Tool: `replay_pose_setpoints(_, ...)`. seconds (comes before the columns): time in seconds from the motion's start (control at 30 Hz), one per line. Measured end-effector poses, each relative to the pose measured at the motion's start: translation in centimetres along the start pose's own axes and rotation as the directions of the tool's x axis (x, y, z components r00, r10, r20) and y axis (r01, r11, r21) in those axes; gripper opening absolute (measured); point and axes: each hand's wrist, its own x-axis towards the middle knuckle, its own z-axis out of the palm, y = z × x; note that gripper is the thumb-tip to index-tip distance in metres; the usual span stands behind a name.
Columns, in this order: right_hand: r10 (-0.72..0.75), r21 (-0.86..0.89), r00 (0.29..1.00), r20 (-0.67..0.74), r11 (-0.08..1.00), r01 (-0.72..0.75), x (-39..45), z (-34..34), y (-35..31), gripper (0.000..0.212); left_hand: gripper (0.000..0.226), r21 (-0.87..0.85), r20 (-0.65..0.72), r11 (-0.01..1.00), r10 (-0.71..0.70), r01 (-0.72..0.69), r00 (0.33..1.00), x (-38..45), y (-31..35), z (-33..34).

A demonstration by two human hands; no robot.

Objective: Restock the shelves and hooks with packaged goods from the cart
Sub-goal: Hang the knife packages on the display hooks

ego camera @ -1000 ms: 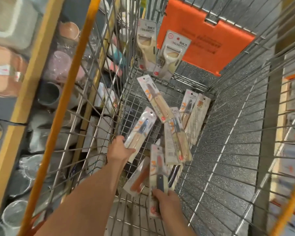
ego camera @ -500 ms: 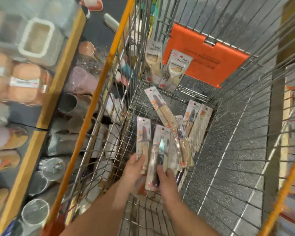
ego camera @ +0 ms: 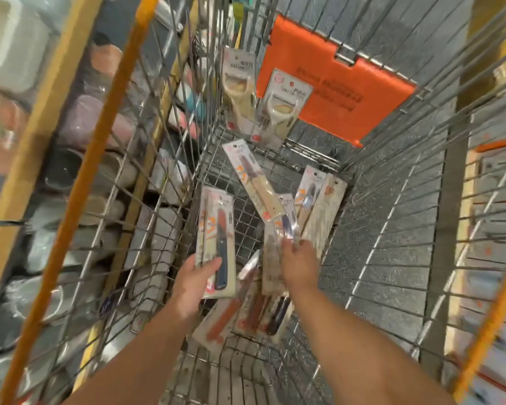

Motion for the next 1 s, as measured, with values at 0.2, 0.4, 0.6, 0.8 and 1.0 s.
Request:
replay_pose_setpoints(0.2, 0.061, -0.184, 0.994, 0.092, 0.982, -0.043, 4.2, -0.7, 3.2, 0.048, 0.079, 0.113, 0.019, 0.99, -0.088, 0.085, 0.996, 1.4, 0.4, -0.2)
replay_pose_setpoints(0.4, 0.118, -0.059, 0.982, 0.146, 0.992, -0.11, 5.5, -3.2, 1.2, 0.034, 0.023, 0.18, 0.003, 0.984, 0.008, -0.009, 1.0, 0.9, 2.0, 0.5)
replay_pose_setpoints(0.6, 0.101, 0.218, 0.989, 0.105, 0.968, -0.122, 6.3, -5.6, -1.4, 0.026, 0.028, 0.114, 0.0, 0.991, 0.066, -0.065, 0.998, -0.8, 4.6, 3.3)
replay_pose_setpoints(0.8, 0.037, 0.489, 0.981, 0.189, 0.863, -0.126, 0.4, -7.9, -5.3, 0.042, 0.069, 0.036, 0.085, 0.996, 0.084, -0.087, 0.993, -5.2, 9.3, 6.8)
replay_pose_setpoints(1.0, -0.165, 0.655, 0.979, 0.121, 0.754, 0.046, -5.5, -13.7, -12.8, 0.053, 0.051, -0.041, 0.178, 0.947, 0.32, -0.318, 0.931, -12.6, 15.2, 7.5)
